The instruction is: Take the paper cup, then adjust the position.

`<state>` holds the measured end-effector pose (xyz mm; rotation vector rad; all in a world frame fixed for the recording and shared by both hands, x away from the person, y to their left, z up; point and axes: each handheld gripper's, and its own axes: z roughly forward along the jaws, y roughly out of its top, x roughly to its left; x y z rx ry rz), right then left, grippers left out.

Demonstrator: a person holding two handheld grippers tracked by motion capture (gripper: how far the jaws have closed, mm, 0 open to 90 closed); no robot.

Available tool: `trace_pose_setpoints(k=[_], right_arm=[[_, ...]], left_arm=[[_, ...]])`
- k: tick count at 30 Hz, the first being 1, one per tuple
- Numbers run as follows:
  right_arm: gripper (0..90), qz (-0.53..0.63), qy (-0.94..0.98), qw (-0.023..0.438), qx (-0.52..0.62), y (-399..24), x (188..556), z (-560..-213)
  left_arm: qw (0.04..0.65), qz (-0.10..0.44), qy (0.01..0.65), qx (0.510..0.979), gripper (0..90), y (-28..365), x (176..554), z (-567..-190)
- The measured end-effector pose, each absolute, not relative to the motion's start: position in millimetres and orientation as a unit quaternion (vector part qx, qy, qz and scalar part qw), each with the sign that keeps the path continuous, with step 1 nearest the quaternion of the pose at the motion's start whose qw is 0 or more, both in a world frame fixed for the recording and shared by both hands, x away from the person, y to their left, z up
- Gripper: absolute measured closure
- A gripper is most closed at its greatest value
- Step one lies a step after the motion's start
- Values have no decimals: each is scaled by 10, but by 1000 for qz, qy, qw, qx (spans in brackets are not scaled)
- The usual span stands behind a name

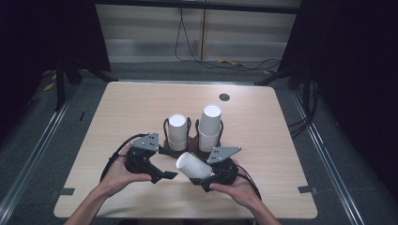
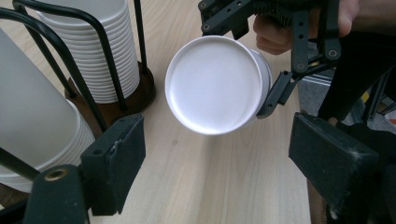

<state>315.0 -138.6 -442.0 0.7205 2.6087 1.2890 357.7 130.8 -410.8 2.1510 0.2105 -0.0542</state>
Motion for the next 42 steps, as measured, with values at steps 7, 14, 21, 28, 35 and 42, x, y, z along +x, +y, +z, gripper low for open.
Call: trace_pose_setpoints(k=[7,14,21,28,35,42], right_arm=[[263,399,884,67,235,-1348,3174,-4416],[264,375,896,62,229,-1330,3201,-4417],[265,354,907,61,220,-1280,3244,-4373],[265,332,918,59,208,-1241,3241,-4354],[265,318,925,58,200,-1222,3248,-4355],[266,308,930,55,194,-1198,3267,-4352]], left_arm=[[452,-17,75,889,219,1249,3566,-4168],[437,-12,73,896,229,1228,3576,-4218],[430,-5,69,900,244,1205,3556,-4230],[415,-16,64,907,278,1182,3565,-4257],[400,-18,59,915,246,1154,3557,-4266],[390,-15,58,919,212,1134,3550,-4270]])
